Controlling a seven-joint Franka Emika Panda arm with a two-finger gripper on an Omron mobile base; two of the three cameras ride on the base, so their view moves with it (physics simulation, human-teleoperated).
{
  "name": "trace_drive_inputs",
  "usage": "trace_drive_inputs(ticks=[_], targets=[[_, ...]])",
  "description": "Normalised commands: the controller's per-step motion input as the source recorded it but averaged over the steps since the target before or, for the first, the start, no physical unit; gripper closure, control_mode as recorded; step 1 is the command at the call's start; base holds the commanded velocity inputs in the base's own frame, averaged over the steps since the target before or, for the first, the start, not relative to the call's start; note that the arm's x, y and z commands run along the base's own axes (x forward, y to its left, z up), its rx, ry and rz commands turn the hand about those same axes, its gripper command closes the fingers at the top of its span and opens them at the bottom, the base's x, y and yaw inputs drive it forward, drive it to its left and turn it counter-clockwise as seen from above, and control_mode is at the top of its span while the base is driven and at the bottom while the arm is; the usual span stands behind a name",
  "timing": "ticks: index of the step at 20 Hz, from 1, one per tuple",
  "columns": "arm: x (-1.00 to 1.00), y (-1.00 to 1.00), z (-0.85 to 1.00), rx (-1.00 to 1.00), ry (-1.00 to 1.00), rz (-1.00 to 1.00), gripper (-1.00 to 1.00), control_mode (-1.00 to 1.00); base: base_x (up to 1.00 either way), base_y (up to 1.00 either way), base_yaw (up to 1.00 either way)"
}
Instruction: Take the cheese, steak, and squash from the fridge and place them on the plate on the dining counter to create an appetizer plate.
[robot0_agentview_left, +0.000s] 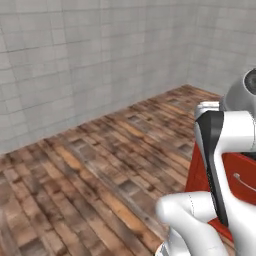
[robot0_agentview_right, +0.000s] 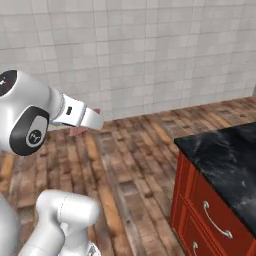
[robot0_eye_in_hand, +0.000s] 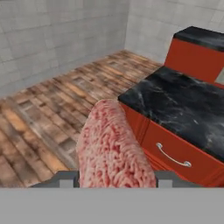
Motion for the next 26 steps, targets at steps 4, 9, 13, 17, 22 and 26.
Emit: trace_drive_inputs(ticks=[4,9,13,17,22,26], targets=[[0.0,0.0,0.0,0.0,0.0,0.0,1.0,1.0,0.88,0.86,-0.59],[0.0,0.0,0.0,0.0,0.0,0.0,1.0,1.0,0.81,0.84,-0.61],[0.0,0.0,0.0,0.0,0.0,0.0,1.0,1.0,0.8,0.84,-0.61],[0.0,0.0,0.0,0.0,0.0,0.0,1.0,1.0,0.81,0.91,-0.58],[0.0,0.0,0.0,0.0,0.0,0.0,1.0,1.0,0.89,1.0,-0.5],[0.0,0.0,0.0,0.0,0.0,0.0,1.0,1.0,1.0,1.0,-0.45]])
